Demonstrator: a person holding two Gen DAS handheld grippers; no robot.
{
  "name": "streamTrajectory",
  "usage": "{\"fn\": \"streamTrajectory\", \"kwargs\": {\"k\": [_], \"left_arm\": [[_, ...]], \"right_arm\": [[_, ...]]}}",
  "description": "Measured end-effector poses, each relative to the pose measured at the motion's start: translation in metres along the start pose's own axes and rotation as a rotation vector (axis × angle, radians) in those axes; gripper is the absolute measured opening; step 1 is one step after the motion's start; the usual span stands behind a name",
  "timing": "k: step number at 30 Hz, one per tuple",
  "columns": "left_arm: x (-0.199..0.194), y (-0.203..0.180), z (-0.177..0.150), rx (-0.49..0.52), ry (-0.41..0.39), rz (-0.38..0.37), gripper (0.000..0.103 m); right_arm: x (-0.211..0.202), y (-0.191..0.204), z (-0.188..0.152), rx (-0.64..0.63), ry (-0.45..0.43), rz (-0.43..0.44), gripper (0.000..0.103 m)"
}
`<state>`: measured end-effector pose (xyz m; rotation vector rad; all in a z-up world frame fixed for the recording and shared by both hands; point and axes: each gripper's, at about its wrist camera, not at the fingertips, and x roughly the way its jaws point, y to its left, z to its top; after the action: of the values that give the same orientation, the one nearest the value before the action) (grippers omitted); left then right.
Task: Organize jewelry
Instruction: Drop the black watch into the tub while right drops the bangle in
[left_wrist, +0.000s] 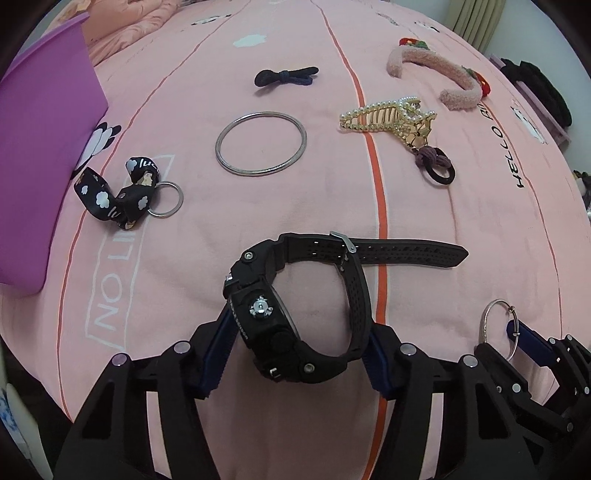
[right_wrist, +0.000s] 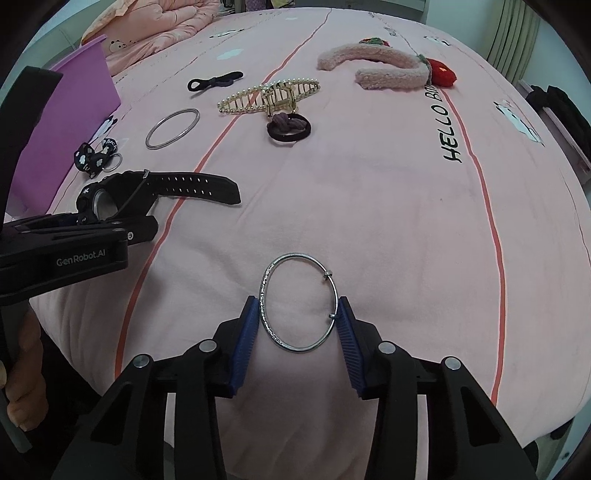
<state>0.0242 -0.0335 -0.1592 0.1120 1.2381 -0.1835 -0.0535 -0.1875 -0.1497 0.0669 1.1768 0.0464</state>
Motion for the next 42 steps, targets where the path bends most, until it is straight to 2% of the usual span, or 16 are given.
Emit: {"fn": "streamTrajectory", "kwargs": {"k": [6, 14, 20, 29, 33, 36, 42], "left_arm": [[-0.016, 0.011, 0.001, -0.028, -0.022, -0.002, 0.059], [-0.067, 0.032, 0.008, -0.041, -0.138, -0.008, 0.059], [-0.114, 0.060, 0.017, -0.068, -0.222, -0.010, 0.059], [-0.175, 0.136, 0.030, -0.179, -0.326, 0.033, 0.059], [-0.193, 0.179, 0.034, -0.230, -0.344, 0.072, 0.059], [-0.205, 0.215, 0.037, -0.253, -0.363, 0.133, 0.059], [-0.209, 0.287, 0.040, -0.323, -0.349, 0.208, 0.059]], "right_arm": [[-0.014, -0.005, 0.000, 0.022, -0.025, 0.020, 0.041], [-0.056, -0.006, 0.017, 0.035, -0.126, 0.053, 0.041], [-0.090, 0.011, 0.044, -0.003, -0.217, 0.083, 0.041], [-0.121, 0.090, 0.117, -0.135, -0.307, 0.229, 0.041], [-0.126, 0.137, 0.149, -0.201, -0.322, 0.304, 0.041], [-0.129, 0.173, 0.172, -0.251, -0.333, 0.352, 0.041], [-0.126, 0.249, 0.214, -0.337, -0.335, 0.431, 0.041]]}}
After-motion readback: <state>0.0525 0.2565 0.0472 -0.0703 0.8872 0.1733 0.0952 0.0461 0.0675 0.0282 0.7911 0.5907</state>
